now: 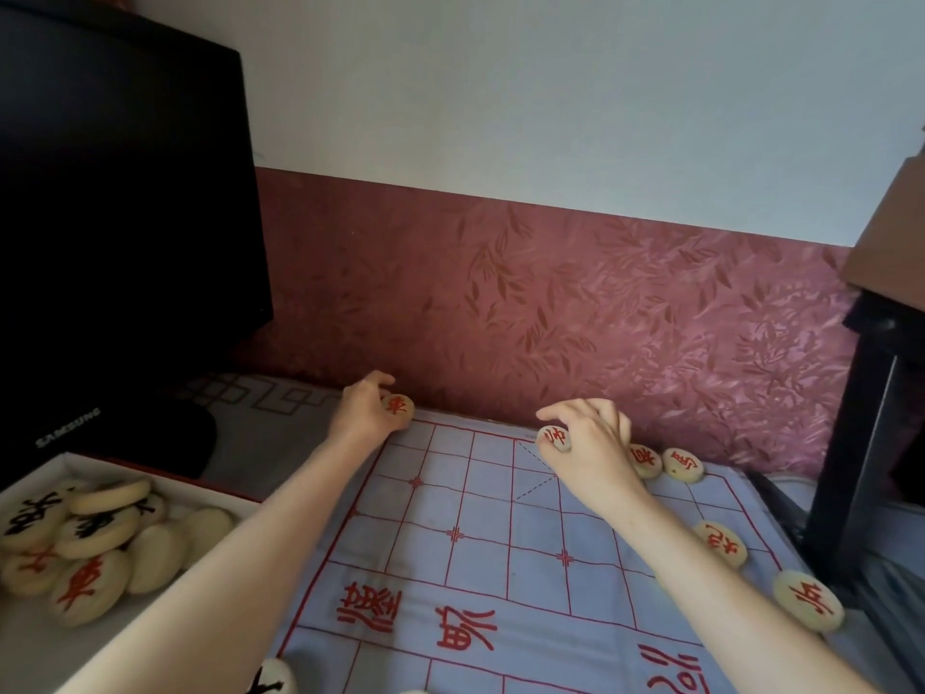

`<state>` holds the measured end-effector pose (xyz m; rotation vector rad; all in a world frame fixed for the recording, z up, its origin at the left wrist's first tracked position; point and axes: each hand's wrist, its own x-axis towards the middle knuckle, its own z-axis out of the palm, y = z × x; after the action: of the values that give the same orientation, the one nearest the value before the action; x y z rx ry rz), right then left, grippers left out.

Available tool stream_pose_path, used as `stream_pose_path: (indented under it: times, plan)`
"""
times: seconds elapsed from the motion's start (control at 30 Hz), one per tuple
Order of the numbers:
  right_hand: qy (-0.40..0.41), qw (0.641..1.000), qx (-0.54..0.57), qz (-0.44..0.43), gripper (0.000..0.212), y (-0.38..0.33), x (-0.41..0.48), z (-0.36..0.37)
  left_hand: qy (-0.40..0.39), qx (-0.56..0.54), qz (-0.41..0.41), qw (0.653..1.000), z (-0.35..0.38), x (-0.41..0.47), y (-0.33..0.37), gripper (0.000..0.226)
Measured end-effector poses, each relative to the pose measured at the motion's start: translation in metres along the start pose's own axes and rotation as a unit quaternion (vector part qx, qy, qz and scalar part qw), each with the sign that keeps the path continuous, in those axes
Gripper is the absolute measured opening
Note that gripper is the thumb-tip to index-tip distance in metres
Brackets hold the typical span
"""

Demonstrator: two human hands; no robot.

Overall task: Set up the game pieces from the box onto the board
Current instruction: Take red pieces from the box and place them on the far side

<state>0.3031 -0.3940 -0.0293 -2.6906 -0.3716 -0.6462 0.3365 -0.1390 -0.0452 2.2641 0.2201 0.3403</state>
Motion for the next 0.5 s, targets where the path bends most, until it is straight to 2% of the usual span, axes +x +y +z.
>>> stream_pose_path:
  times: [0.3, 0.5]
  plan:
    - [-0.012, 1.000, 0.004, 0.003, 0.023, 0.002, -0.004, 0.003, -0.008, -0.006, -0.008, 1.000, 0.011, 0.001, -0.009, 0.055]
    - [-0.029, 1.000, 0.010, -0.003, 0.024, -0.004, -0.011, 0.001, -0.004, 0.026, -0.002, 1.000, 0.010, 0.000, -0.015, 0.052]
